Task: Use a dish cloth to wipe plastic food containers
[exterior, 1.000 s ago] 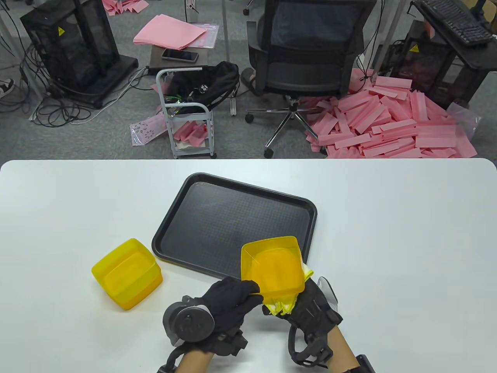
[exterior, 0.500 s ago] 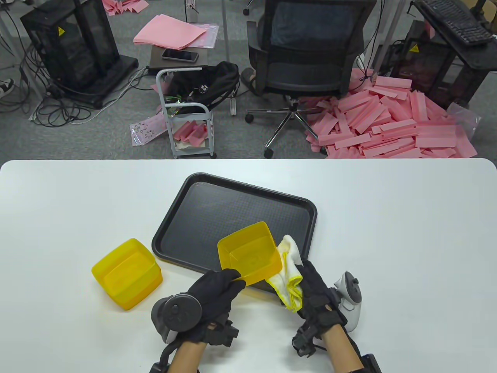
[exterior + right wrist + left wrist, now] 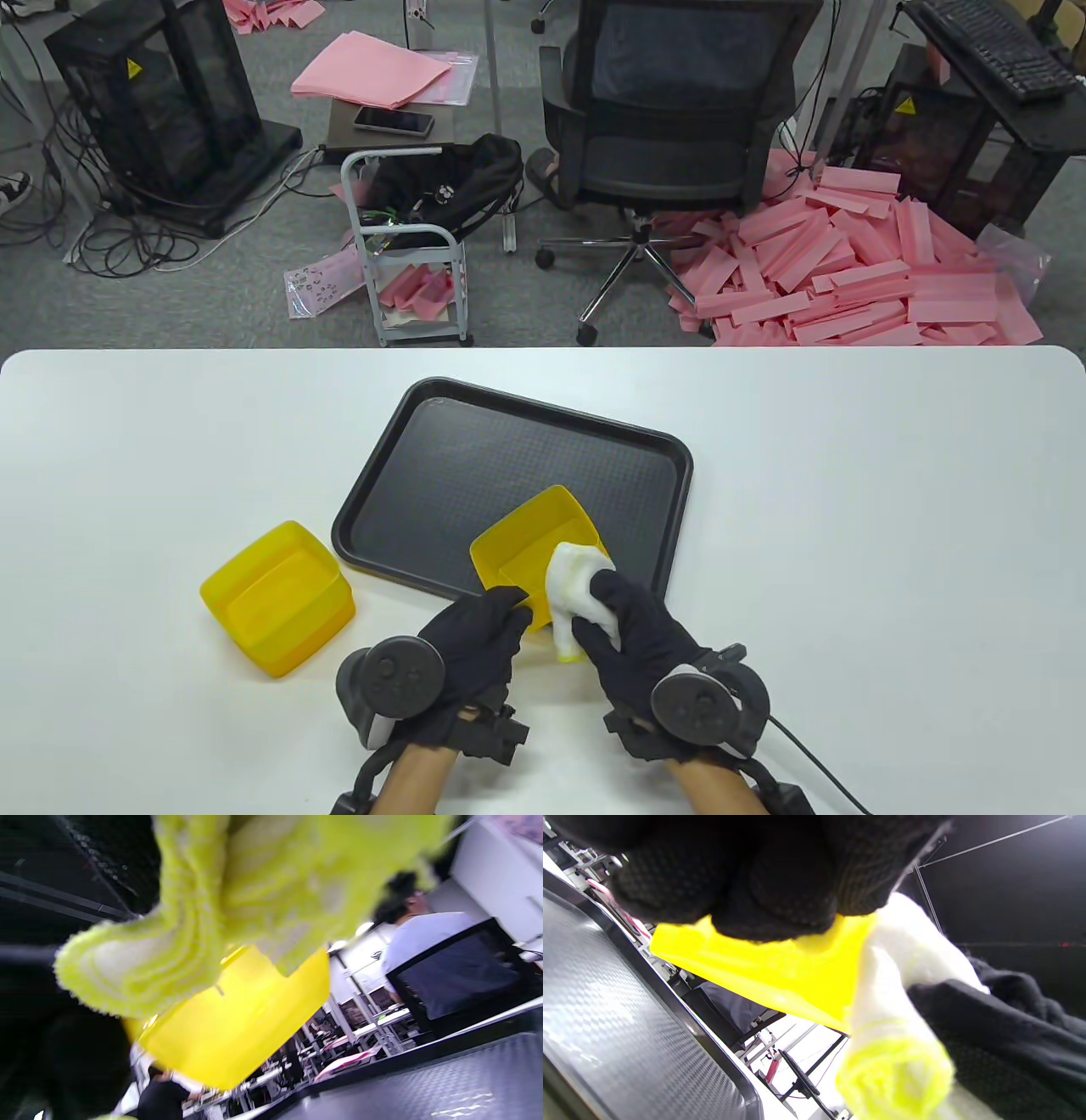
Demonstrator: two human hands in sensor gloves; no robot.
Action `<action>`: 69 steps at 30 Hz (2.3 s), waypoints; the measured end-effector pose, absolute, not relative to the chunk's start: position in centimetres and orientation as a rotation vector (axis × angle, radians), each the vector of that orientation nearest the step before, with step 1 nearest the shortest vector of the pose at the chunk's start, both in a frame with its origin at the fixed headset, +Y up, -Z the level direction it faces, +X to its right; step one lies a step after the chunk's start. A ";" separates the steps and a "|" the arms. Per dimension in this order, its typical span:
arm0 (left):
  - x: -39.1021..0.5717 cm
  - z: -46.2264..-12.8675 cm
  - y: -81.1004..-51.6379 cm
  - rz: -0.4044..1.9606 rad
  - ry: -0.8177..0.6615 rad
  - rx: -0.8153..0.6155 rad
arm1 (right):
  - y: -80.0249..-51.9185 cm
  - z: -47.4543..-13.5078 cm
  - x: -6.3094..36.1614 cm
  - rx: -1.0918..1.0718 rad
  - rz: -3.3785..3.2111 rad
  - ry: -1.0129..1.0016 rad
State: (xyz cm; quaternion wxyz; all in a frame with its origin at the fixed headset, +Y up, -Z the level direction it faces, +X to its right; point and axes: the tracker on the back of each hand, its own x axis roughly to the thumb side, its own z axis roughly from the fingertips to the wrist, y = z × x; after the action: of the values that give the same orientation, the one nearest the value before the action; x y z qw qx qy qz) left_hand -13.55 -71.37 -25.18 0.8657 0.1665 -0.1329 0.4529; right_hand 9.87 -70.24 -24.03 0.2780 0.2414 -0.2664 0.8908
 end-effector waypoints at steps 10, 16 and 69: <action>-13.7 -25.2 -71.5 1.010 -0.269 0.315 | -70.0 -24.8 11.3 0.562 2.435 -0.871; -13.8 -25.2 -71.7 1.068 -0.230 0.296 | -70.4 -24.0 9.5 0.682 2.480 -0.838; -35.2 -20.8 -64.5 0.488 0.190 0.376 | -70.9 -27.2 17.7 0.216 2.266 -0.615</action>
State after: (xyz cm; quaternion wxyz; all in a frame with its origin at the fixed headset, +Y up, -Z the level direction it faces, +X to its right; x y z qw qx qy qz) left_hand -35.19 -64.51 -20.79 0.9485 0.1847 0.0932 0.2400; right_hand 17.74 -70.90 -27.21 0.3818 0.0846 -0.2412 0.8882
